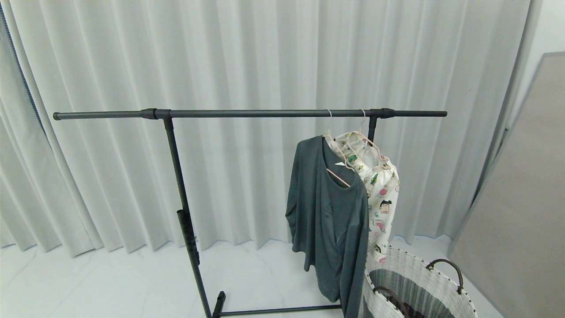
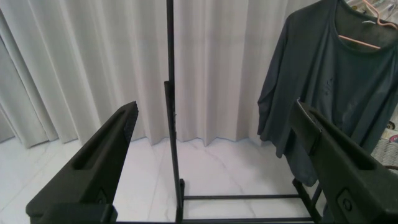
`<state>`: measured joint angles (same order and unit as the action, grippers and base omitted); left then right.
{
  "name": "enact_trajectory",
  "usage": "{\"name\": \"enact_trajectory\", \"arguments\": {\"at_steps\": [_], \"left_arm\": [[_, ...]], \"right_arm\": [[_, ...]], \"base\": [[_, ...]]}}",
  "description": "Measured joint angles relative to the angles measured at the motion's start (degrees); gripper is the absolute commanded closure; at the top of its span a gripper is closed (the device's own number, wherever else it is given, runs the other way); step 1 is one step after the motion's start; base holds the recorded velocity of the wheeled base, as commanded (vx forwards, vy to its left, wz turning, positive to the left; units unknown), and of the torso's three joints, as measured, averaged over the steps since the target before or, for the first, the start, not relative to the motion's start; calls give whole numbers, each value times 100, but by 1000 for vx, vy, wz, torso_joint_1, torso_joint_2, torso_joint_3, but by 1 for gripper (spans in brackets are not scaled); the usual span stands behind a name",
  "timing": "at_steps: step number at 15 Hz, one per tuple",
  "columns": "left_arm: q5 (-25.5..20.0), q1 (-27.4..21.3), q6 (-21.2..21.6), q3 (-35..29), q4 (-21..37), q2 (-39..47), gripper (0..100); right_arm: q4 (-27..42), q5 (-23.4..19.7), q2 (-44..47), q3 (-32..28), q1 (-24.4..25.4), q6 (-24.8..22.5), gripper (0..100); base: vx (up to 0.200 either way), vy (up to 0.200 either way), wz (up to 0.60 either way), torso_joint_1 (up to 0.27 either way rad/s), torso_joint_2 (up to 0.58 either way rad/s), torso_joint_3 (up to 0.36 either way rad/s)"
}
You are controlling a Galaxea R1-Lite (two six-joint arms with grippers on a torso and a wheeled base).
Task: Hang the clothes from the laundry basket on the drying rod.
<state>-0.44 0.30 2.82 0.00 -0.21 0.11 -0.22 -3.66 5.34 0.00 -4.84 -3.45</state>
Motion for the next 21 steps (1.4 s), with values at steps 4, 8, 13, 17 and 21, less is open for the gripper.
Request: {"name": "enact_trajectory", "arguments": {"at_steps": [4,8,13,17,21], "left_arm": [[0,2,0,0,0,0,0],[1,5,0,0,-1,-1,0],[0,5,-2,0,-1,-1,0],[0,2,0,0,-1,-1,0],[0,5,0,0,-1,-1,0]], "right_arm": [[-2,7,-304,0,539,6,0],[0,10,-492,0,511,20,0],[-2,7,-518,0,506,22,0],[-2,7,-523,0,506,22,0],[-2,7,-524,0,508,23,0]], "base": [[0,0,0,0,0,0],[0,0,0,0,0,0],[0,0,0,0,0,0],[0,0,0,0,0,0],[0,0,0,0,0,0]]}}
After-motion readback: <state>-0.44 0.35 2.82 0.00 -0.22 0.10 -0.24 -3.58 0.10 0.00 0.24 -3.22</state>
